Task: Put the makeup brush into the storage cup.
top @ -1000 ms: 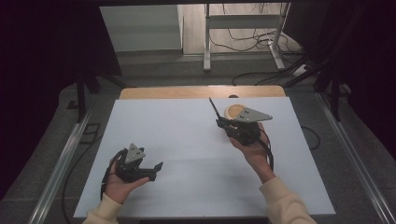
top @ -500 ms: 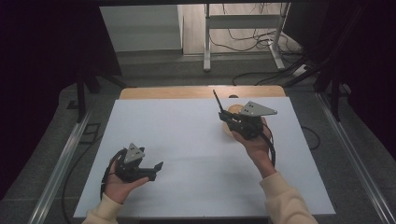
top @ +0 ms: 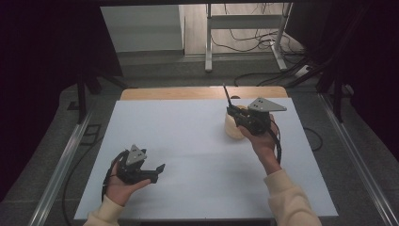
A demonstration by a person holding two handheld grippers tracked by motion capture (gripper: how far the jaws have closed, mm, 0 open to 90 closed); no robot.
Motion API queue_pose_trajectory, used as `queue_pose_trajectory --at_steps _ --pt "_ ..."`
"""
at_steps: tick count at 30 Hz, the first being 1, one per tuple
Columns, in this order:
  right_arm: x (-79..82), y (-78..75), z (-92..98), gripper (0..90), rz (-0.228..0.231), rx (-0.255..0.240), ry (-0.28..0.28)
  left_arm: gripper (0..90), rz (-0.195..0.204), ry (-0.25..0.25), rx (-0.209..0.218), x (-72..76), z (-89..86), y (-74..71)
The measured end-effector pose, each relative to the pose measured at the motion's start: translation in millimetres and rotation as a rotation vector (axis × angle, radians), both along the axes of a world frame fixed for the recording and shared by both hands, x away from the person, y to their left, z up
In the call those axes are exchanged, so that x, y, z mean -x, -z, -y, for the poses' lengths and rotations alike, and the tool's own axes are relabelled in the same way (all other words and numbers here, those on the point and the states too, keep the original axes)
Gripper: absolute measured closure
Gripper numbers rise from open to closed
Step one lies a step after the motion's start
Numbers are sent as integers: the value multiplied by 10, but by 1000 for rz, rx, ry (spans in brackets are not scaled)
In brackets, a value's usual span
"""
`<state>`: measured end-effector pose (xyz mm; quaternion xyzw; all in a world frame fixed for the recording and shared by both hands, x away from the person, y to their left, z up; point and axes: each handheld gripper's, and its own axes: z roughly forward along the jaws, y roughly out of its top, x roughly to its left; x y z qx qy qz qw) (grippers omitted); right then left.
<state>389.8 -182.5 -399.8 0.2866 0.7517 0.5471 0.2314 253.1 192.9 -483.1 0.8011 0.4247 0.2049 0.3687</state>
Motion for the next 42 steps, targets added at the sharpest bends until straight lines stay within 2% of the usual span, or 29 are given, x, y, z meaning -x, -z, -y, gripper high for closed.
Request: queue_pose_trajectory --at_steps 11,16,21,31,42 --pt "-102 38 24 829 8 -17 37 129 -4 -4 -7 -2 1 6" --pt "-152 52 43 829 8 -22 50 128 -12 7 14 -1 4 -3" --pt "-211 66 59 828 1 -30 63 127 -11 1 -5 -4 1 9" --pt "-342 131 146 828 -3 -34 101 126 -9 -5 -11 -8 -8 21" --pt "-497 226 234 827 -18 -80 149 126 -9 -5 -15 -7 4 27"
